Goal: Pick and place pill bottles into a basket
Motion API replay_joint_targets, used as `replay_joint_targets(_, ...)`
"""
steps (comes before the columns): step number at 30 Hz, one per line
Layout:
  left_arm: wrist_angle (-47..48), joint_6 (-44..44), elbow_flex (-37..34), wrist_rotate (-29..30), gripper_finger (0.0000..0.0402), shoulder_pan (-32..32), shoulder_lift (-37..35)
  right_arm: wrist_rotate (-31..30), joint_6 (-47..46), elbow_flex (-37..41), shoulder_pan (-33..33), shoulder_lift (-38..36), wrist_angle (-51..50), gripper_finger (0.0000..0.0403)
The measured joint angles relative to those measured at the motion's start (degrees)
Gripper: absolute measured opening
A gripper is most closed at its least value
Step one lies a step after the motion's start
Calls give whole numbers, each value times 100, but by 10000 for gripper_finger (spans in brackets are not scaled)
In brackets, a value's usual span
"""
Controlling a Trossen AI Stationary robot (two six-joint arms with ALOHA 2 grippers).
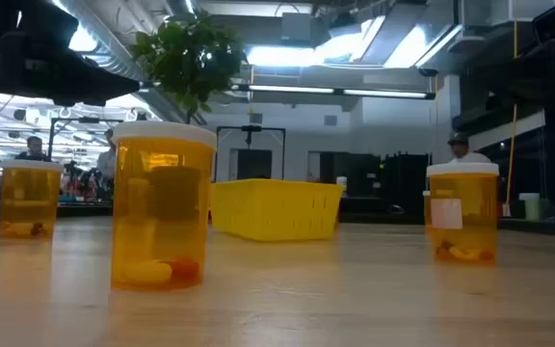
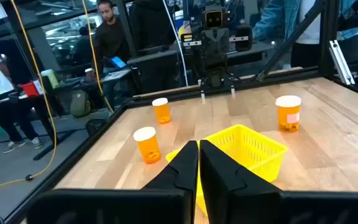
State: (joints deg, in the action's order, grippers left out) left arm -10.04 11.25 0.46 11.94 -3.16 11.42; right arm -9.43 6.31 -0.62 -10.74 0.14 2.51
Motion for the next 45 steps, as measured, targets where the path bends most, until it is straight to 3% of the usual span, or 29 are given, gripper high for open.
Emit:
replay_joint_targets(24,3,-601,1,-44,9,0,0,-15,-97,0,2,0,49,7)
replay_joint_targets(33,39,-617,77,323,3,7,114,-1456,-262,0,4,138,407,7)
replay_joint_targets(40,512,-905,588,334,3,241,766,-1625,-329,-438,204,702,434,24)
replay_joint_targets(45,566,-936,805,-41,3,459,1190,-1687,-724,-849,559,1154,12,41)
